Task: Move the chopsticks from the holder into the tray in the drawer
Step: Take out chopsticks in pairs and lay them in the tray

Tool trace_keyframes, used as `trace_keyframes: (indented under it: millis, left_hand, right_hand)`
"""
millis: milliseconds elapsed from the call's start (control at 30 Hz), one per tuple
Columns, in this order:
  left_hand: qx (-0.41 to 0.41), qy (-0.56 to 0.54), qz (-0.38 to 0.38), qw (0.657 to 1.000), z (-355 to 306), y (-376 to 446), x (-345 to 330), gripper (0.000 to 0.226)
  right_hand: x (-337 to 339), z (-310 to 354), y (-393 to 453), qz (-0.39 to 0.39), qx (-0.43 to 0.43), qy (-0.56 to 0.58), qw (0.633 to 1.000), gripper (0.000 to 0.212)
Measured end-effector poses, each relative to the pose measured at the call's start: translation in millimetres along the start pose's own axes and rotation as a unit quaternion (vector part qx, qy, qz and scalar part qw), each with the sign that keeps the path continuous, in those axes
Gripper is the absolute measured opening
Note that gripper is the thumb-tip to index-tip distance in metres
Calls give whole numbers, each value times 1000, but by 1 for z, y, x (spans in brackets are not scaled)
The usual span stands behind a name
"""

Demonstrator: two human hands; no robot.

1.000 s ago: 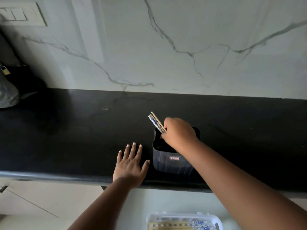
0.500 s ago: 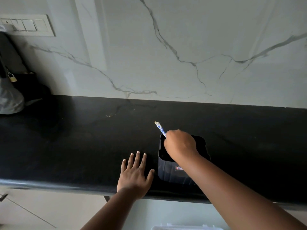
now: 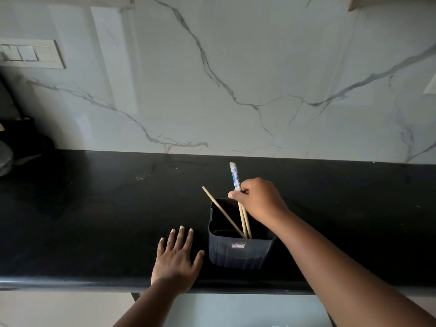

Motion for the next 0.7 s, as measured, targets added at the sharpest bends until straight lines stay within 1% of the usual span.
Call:
trace_keyframes:
  millis: [67, 133, 200, 267, 300, 333, 400, 433, 467, 500, 533, 633, 700]
  left_hand:
    - [-1, 6, 14, 1000, 0, 1, 1, 75]
    - [-1, 12, 46, 999, -1, 2, 2, 73]
    - [4, 22, 87, 996, -4, 5, 8, 73]
    - [3, 20, 114, 993, -7, 10, 21, 79]
    - [-3, 14, 100, 995, -10, 15, 35, 81]
    - [-16, 5, 61, 998, -15, 21, 54, 80]
    - [-74, -21, -70, 995, -31, 32, 107, 69]
    - [-122, -25, -142, 982, -42, 34, 137, 63]
    - [-180, -23, -212, 960, -57, 34, 167, 56]
    - [-244, -22, -268, 932, -73, 32, 194, 50]
    - [-313, -20, -308, 898, -89, 28, 216, 45]
    - [-493, -11, -359, 792, -132, 14, 256, 37]
    - [-576, 2, -363, 732, -149, 6, 267, 28]
  right_hand:
    - [22, -5, 7, -11, -34, 89, 995, 42]
    - [46, -8, 15, -18, -67, 180, 981, 34]
    - [70, -7, 24, -22, -81, 237, 968, 21]
    - [92, -4, 30, -20, -88, 270, 959, 15]
    - [102, -2, 32, -17, -93, 282, 955, 15]
    - [110, -1, 34, -15, -98, 293, 951, 15]
    - [122, 3, 36, -9, -108, 311, 944, 19]
    - [126, 6, 36, -4, -112, 317, 942, 21]
    - [129, 9, 36, 3, -114, 322, 940, 22]
    - [130, 13, 35, 10, -116, 327, 938, 23]
    - [130, 17, 34, 18, -118, 332, 936, 23]
    - [130, 31, 29, 46, -118, 348, 929, 23]
    - [131, 37, 25, 64, -119, 357, 924, 22]
Point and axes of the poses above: each hand's wrist, its own y-axis towards the middle knuckle, its own x-axis out of the back of the hand, z = x × y, the point moved 5 cm from there along y, towards the middle knuckle, and after that the axes turned 13 degrees about -z, right-handed, at the moved point
